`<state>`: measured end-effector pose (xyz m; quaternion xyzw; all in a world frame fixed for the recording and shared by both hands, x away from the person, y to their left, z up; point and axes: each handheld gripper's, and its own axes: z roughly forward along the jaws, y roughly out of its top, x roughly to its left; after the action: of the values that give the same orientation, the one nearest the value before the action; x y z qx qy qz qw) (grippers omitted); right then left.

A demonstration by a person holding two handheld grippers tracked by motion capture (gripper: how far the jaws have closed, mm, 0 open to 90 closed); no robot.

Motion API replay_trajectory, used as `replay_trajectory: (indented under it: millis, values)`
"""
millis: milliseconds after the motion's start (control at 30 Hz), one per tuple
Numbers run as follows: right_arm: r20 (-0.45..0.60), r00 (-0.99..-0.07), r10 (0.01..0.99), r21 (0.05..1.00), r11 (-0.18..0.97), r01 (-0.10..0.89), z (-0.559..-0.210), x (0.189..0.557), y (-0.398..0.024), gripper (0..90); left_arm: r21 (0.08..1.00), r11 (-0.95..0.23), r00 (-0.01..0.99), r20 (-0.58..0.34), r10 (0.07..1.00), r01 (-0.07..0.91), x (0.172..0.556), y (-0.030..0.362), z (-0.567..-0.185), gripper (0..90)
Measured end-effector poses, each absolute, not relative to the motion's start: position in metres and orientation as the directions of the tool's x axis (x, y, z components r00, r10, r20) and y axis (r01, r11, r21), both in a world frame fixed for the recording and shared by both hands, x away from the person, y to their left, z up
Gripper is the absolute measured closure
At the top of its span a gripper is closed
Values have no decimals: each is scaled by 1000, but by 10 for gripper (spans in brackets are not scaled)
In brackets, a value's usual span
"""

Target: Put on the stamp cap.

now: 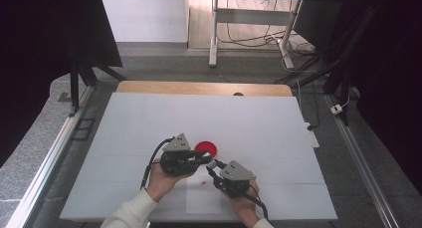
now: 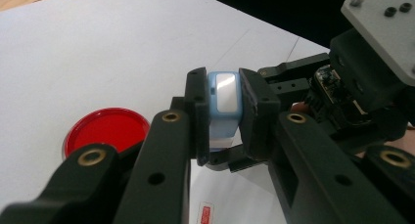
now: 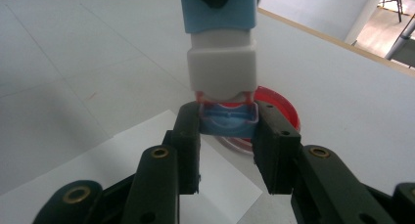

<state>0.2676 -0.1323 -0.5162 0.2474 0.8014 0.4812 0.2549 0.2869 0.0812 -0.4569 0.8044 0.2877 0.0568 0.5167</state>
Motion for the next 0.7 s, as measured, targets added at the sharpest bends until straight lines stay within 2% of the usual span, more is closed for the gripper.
replay_trajectory:
  millis: [700]
  values:
    - [-180,-735,654,906,402,135,-515,265,-130,642,863,-302,823,-201,531,406,287,80,-459,752]
